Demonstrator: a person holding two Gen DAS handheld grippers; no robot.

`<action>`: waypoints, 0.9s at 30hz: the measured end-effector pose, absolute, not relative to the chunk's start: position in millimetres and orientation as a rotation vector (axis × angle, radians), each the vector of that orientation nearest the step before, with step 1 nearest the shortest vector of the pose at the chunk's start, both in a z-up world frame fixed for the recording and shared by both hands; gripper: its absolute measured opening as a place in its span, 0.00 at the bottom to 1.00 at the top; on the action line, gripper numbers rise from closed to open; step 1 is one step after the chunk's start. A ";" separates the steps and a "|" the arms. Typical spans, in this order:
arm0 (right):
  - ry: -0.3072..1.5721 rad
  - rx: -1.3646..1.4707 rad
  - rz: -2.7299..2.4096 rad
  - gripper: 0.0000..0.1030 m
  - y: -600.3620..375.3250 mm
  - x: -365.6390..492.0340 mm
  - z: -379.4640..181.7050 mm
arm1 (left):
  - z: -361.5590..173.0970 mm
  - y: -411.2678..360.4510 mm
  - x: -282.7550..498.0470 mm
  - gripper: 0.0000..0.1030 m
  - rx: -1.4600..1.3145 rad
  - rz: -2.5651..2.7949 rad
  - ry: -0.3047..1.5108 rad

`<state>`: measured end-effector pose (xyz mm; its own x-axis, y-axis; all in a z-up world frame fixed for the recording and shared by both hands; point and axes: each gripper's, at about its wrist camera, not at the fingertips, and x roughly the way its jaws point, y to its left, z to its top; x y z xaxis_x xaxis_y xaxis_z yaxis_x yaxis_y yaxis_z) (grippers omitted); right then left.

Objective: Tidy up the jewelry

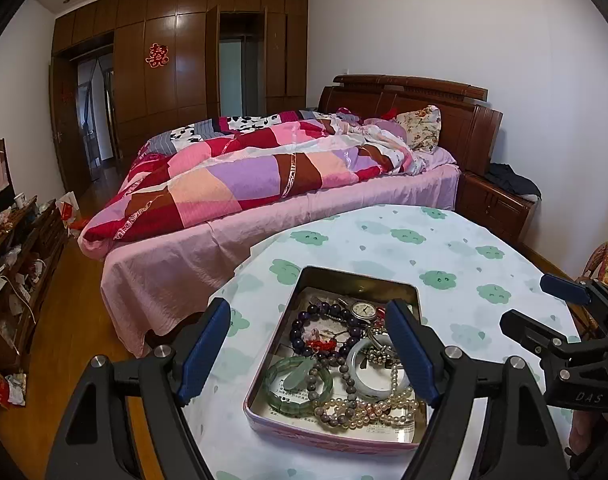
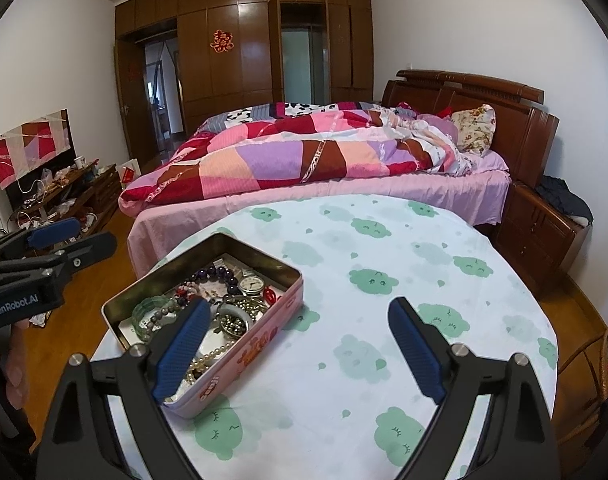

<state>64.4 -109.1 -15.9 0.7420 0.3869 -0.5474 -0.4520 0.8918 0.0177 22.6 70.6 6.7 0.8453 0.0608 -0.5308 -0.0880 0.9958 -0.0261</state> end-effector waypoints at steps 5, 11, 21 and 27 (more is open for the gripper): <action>0.574 -0.120 0.460 0.90 -109.9 65.1 -15.1 | 4.2 71.3 22.3 0.77 -0.049 0.078 0.563; 0.574 -0.119 0.460 0.90 -110.1 65.3 -15.0 | 1.5 71.5 22.3 0.77 -0.046 0.079 0.568; 0.573 -0.118 0.460 0.90 -109.3 65.3 -15.5 | -0.6 70.6 23.3 0.77 -0.043 0.077 0.572; 0.573 -0.121 0.460 0.90 -109.9 65.1 -16.7 | -1.3 69.3 25.6 0.77 -0.045 0.073 0.578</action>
<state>65.1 -109.9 -16.7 0.7427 0.3852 -0.5478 -0.4514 0.8922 0.0154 25.6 69.3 -1.3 0.8349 0.0561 -0.5476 -0.0812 0.9965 -0.0217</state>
